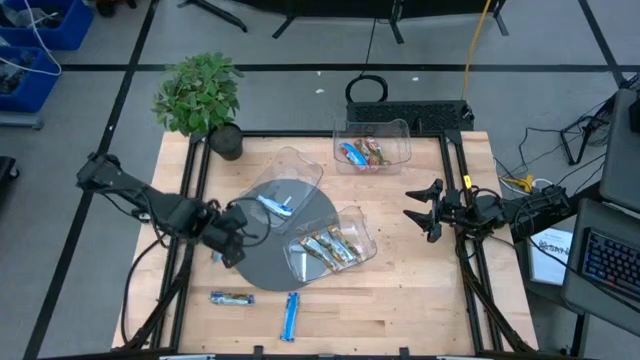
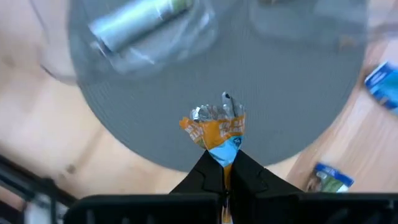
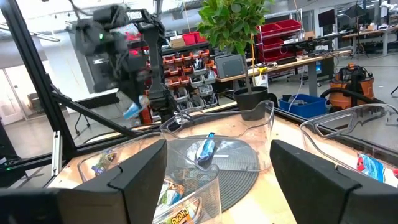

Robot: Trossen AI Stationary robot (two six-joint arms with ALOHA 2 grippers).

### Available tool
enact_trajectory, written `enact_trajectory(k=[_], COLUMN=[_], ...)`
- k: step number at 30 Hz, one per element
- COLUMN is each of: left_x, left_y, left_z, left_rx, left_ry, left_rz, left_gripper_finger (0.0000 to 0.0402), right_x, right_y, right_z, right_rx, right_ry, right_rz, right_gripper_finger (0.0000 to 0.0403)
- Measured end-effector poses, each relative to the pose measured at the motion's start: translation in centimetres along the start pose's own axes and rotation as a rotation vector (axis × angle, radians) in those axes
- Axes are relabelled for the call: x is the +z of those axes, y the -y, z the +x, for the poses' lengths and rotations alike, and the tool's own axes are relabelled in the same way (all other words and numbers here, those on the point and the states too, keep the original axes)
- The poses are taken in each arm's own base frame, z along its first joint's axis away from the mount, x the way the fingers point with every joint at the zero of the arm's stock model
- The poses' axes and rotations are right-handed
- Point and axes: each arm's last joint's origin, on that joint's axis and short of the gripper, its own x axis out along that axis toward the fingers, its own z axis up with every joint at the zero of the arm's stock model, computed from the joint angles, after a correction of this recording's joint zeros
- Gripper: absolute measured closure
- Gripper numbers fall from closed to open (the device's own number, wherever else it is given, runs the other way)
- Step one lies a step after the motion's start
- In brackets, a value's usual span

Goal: Pick and place Granola Bars by type
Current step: Put the yellow granola bar into the bottom transparent bin

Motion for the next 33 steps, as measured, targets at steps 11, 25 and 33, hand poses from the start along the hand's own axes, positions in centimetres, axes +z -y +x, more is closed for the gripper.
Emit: enact_trajectory(k=[11, 25, 33], left_x=[5.0, 10.5, 12.4], left_y=[-1.7, -2.2, 0.9], left_z=[-6.7, -10.5, -8.8], left_rx=[0.005, 0.254, 0.23], left_ry=[0.17, 0.235, 0.291], left_rz=[0.179, 0.782, 1.274], left_gripper_finger=[0.0397, 0.0397, 0.0397], right_x=[0.0, 0.0, 0.0], right_y=[0.0, 0.0, 0.0], right_z=[0.0, 0.0, 0.0], right_rx=[0.0, 0.0, 0.0], right_ry=[0.0, 0.0, 0.0], right_rz=[0.0, 0.0, 0.0], right_gripper_finger=[0.0124, 0.0124, 0.0124])
